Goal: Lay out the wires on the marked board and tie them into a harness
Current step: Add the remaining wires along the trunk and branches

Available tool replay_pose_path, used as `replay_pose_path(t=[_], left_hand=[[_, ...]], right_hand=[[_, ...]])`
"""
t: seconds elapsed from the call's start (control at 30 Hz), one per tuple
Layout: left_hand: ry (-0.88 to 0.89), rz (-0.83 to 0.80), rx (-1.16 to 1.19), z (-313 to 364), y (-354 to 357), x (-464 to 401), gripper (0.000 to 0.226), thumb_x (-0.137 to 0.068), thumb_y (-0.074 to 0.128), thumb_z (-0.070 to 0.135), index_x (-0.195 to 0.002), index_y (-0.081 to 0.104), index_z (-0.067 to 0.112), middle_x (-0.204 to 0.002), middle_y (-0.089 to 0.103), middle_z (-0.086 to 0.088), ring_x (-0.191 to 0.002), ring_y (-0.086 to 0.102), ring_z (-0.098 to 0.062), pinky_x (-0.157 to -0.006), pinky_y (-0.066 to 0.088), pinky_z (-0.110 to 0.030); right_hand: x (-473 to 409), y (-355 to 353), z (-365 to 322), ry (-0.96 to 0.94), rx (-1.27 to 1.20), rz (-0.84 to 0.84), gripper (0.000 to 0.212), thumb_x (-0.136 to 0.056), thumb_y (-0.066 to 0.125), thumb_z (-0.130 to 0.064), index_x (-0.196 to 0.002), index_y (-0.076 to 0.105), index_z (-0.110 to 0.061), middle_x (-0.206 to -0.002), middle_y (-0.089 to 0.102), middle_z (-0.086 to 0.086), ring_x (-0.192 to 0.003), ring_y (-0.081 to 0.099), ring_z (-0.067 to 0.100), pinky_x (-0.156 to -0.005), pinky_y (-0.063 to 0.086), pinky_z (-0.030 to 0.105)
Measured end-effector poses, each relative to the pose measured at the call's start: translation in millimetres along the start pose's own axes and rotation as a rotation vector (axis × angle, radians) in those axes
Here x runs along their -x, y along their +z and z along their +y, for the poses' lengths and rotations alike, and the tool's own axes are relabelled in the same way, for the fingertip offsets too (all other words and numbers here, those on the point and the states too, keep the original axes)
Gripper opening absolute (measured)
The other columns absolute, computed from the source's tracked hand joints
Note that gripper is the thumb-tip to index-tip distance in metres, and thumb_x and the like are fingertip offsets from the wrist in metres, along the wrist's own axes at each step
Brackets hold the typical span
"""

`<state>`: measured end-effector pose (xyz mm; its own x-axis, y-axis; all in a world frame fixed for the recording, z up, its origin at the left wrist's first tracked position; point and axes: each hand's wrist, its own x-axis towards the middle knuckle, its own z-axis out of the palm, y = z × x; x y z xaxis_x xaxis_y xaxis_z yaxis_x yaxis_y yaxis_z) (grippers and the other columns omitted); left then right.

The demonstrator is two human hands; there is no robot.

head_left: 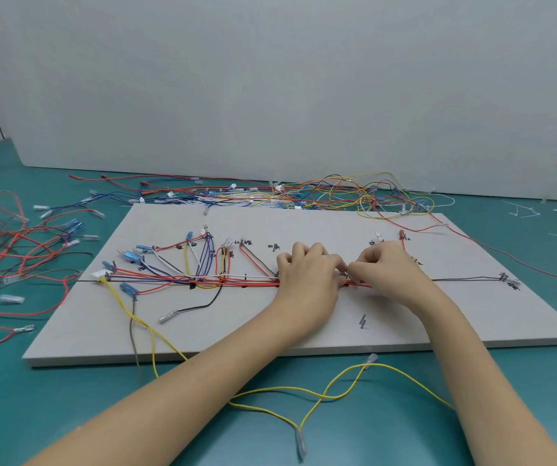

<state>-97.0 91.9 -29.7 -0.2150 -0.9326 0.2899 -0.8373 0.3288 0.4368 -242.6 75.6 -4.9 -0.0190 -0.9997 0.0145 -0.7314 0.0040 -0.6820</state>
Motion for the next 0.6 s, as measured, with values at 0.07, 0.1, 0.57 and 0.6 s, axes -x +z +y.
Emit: replay_pose_path(t=[0.07, 0.1, 0.57, 0.6], left_hand=[[-0.001, 0.004, -0.006, 0.0, 0.5, 0.0, 0.022, -0.097, 0.051, 0.039, -0.115, 0.063, 0.035, -0.117, 0.054, 0.007, -0.116, 0.035, -0.021, -0.092, 0.023, -0.038], [0.0, 0.008, -0.008, -0.2, 0.7, -0.3, 0.023, -0.097, 0.05, 0.04, -0.116, 0.063, 0.035, -0.117, 0.053, 0.007, -0.116, 0.035, -0.021, -0.093, 0.023, -0.038], [-0.021, 0.004, 0.016, -1.9, 1.8, -1.3, 0.02, -0.096, 0.052, 0.042, -0.108, 0.067, 0.035, -0.113, 0.055, 0.007, -0.115, 0.035, -0.02, -0.09, 0.023, -0.038], [-0.021, 0.008, 0.021, -2.2, 1.7, -1.2, 0.02, -0.096, 0.053, 0.042, -0.109, 0.066, 0.035, -0.114, 0.054, 0.007, -0.115, 0.035, -0.02, -0.09, 0.023, -0.037]], right_hand=[[-0.6, -3.0, 0.7, 0.005, -0.025, -0.023, 0.019, -0.074, 0.061, -0.016, -0.061, 0.066, -0.003, -0.056, 0.05, 0.003, -0.058, 0.041, 0.013, -0.058, 0.033, 0.028], [-1.2, -4.2, 0.9, 0.005, -0.036, -0.025, 0.018, -0.074, 0.061, -0.015, -0.063, 0.067, -0.003, -0.058, 0.051, 0.008, -0.06, 0.042, 0.014, -0.06, 0.035, 0.03], [-1.0, -0.3, -0.9, -0.009, -0.096, -0.006, 0.022, -0.077, 0.061, -0.008, -0.056, 0.066, -0.004, -0.07, 0.067, 0.021, -0.062, 0.05, 0.017, -0.063, 0.039, 0.031], [-0.5, -1.2, -0.8, -0.014, -0.105, -0.015, 0.021, -0.077, 0.062, -0.008, -0.057, 0.067, -0.004, -0.07, 0.066, 0.021, -0.063, 0.05, 0.017, -0.064, 0.04, 0.031]])
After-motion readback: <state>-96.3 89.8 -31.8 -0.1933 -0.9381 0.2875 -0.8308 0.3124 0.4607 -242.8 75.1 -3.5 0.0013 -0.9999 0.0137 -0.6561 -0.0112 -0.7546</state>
